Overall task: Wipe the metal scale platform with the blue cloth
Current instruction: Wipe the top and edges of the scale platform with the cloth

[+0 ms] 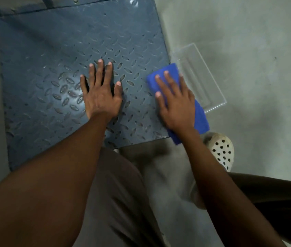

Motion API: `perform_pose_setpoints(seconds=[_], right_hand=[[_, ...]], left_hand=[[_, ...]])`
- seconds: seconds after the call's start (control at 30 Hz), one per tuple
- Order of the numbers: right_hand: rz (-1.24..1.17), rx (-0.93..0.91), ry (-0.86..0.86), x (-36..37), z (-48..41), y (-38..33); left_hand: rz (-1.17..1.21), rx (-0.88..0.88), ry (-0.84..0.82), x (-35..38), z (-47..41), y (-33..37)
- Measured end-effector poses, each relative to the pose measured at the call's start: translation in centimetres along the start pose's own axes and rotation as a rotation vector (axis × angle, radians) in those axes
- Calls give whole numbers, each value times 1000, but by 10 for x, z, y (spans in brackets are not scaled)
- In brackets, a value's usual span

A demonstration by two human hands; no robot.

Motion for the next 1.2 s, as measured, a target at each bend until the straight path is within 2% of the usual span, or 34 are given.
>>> perform_pose_setpoints(seconds=[0.07,0.1,0.17,0.23,0.3,0.4,0.47,0.53,0.57,0.6,0.7,0.73,0.77,0.83,0.87,0.9,0.97,1.0,1.03,1.1,1.13,1.2], right_hand=[[-87,142,2,-2,-6,9],[-38,146,17,-1,3,2],[105,38,49,1,37,-22],[135,-111,33,6,80,-44],[136,-183,8,10,107,-52],[152,-221,-7,8,82,-46],[116,-153,26,3,36,-29],[70,39,34,0,-10,-14],[63,127,37,0,-22,-17],[84,128,29,3,-27,-30],[149,-253,33,14,-23,-74],[132,-286,49,12,-31,-67],[113,-222,62,9,-43,-53],[45,41,74,1,-67,-27],[44,72,73,1,-73,-29],[82,-25,76,2,-75,-40],[128,-343,76,6,-75,-55],[121,-403,79,7,-82,-48],[97,-353,89,6,-94,-35],[17,-136,116,3,-114,-16],[41,-137,118,4,-117,-22],[141,-379,94,8,-111,-43]], left_hand=[[5,-1,0,0,1,1],[6,1,2,0,1,1],[4,4,7,-1,0,1],[6,6,13,-2,1,1],[17,9,19,-2,1,2],[16,5,22,-3,0,2],[2,-3,17,-2,0,2],[-11,-8,22,-1,-2,2],[-10,-8,22,-1,-2,2],[-4,-8,23,-1,-3,2],[5,0,26,-1,-3,2],[5,1,24,-1,-3,2],[2,1,24,0,-3,1],[-1,-1,29,0,-3,-1],[-1,-1,34,0,-3,-1],[1,2,38,-1,-4,-1],[10,10,40,0,-4,0],[11,10,41,0,-4,0],[8,7,37,0,-4,-1],[2,-1,26,1,-6,-1],[-3,0,26,1,-7,-1],[2,8,24,1,-11,1]])
Point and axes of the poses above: each hand's wrist, its own z-axis away from the middle knuckle, its own x-axis out of the palm, y = z × x, the point moved 8 cm from there along -z, towards the middle knuckle, and after that the axes turned 12 degrees about z, right-handed, at the moved point
